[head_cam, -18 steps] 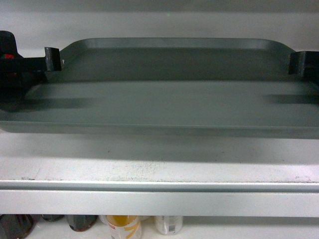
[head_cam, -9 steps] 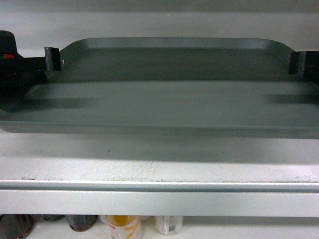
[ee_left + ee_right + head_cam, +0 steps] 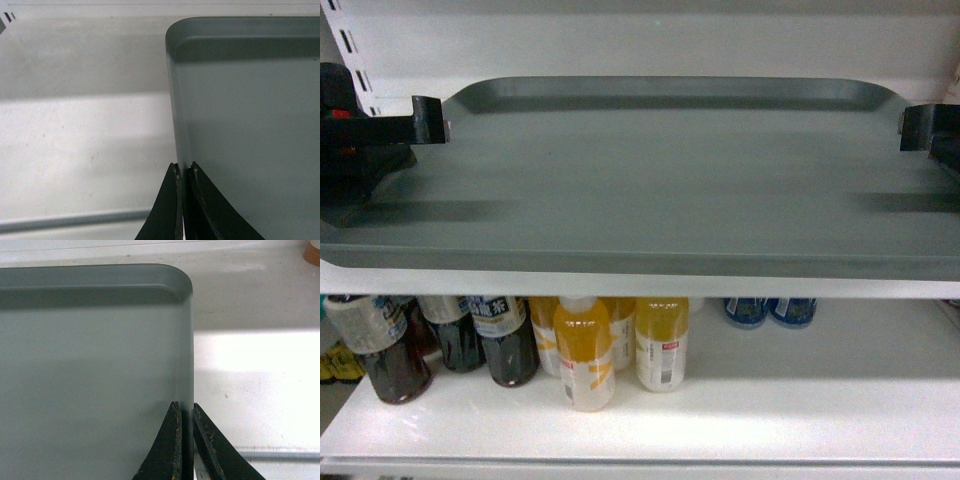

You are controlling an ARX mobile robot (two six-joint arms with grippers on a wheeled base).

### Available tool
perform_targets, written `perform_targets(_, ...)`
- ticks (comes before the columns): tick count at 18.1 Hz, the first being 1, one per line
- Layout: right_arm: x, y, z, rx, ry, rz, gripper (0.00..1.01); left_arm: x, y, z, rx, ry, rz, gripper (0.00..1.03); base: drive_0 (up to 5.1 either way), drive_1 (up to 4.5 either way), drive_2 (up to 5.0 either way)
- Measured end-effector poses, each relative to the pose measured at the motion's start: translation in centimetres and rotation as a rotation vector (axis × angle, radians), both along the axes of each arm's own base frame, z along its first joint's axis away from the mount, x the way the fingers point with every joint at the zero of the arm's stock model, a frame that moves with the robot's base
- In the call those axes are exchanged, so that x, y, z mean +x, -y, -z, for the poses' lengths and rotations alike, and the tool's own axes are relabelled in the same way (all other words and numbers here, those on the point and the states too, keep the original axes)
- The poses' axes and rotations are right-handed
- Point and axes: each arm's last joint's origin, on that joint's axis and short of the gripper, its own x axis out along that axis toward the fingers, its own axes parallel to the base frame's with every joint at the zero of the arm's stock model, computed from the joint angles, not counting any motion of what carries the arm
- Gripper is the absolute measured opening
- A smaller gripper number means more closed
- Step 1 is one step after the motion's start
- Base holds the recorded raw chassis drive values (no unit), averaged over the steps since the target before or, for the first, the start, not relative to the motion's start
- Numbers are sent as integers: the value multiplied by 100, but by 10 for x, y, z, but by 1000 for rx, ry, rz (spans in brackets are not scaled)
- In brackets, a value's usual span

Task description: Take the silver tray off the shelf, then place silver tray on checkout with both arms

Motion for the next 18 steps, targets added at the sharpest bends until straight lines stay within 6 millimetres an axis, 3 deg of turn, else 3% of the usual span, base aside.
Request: perform_targets(18,1,0,1,1,-2,-4,3,0,-1,0,-1,2,-3,4,7,-411,426)
